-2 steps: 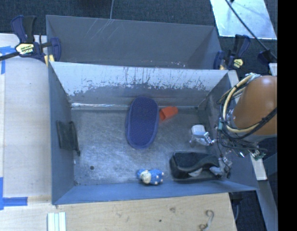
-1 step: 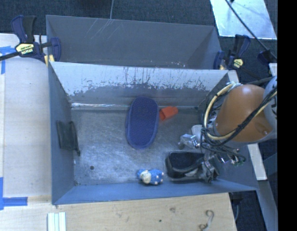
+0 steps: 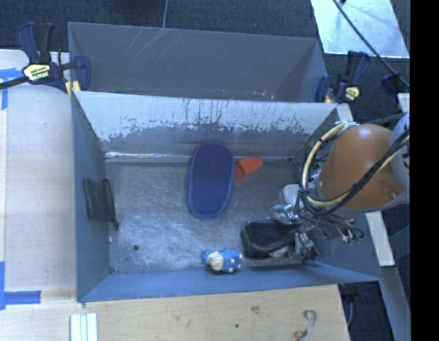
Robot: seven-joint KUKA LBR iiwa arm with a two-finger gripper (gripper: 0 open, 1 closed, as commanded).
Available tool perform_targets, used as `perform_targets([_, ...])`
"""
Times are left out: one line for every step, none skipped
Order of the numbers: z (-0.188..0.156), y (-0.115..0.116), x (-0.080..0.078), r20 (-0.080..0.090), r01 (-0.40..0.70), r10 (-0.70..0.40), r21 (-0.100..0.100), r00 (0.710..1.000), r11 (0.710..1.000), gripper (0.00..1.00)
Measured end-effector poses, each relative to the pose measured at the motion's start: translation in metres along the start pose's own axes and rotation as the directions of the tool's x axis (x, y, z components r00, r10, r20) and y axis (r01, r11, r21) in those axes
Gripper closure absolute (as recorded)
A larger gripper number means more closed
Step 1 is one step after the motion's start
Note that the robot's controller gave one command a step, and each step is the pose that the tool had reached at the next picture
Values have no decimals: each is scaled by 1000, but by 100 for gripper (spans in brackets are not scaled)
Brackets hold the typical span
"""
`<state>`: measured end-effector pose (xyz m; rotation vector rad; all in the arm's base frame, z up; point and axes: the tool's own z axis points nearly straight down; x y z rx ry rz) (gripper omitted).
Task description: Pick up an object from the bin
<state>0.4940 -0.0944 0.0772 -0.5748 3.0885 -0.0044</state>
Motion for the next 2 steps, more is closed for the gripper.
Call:
perform_targets([-113,8,-3,6,18,-18,1,1000,1000,100])
perform_targets([-189,2,-14,5,306,-306,1,952,952,100])
